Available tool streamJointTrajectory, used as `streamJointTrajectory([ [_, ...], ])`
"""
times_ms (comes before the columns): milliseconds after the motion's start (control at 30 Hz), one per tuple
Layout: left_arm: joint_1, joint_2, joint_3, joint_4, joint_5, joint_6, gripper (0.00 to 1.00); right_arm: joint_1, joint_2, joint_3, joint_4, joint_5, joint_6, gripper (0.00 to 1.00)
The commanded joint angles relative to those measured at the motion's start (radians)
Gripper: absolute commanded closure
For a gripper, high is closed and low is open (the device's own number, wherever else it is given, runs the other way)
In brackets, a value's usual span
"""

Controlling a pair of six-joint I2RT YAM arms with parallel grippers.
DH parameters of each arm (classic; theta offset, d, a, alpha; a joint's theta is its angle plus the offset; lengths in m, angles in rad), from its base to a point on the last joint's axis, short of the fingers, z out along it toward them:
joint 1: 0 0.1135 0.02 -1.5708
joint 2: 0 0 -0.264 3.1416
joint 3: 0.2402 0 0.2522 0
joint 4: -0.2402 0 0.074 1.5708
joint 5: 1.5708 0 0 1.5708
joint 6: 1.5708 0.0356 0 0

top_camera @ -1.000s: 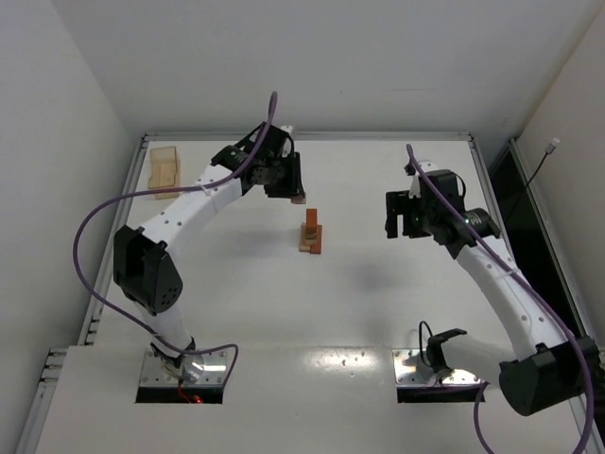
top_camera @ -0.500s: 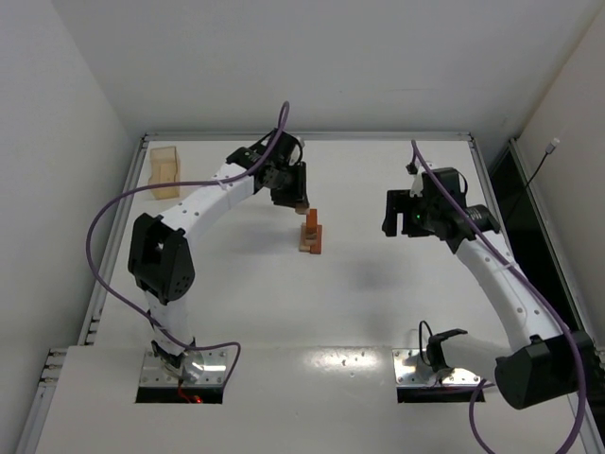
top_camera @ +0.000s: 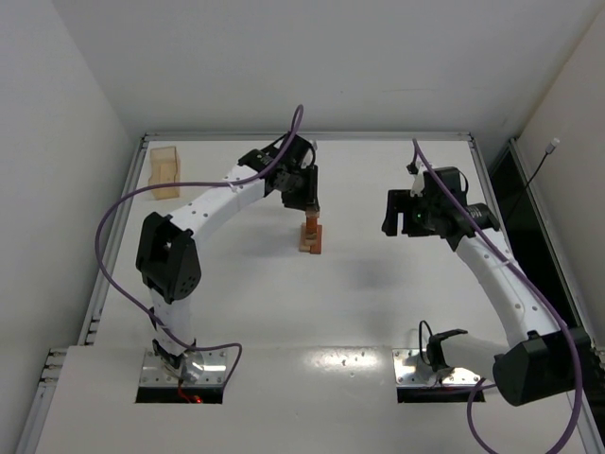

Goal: Build the wood block tower

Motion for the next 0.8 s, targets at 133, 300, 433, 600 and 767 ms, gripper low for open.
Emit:
streamJointTrajectory([
  [133, -0.017, 0.006, 0.044, 0.013, -0.037, -0.012, 1.0, -0.003, -0.001, 0.042, 0.023, -0.017, 0.018, 0.29],
  [300, -0.017, 0.015, 0.044, 0.013, -0.057, -0.012, 1.0, -0.013, -0.001, 0.042, 0.023, -0.017, 0.018, 0.29],
  [433, -0.026, 0.026, 0.044, 0.013, -0.057, -0.012, 1.0, -0.013, -0.001, 0.042, 0.023, -0.017, 0.027, 0.29],
  [600, -0.026, 0.026, 0.035, 0.013, -0.068, -0.012, 1.0, -0.013, -0.001, 0.033, 0.023, -0.026, 0.027, 0.29],
  [767, -0.026, 0.035, 0.035, 0.013, -0.068, -0.012, 1.0, -0.013, -0.001, 0.033, 0.032, -0.026, 0.027, 0.29],
])
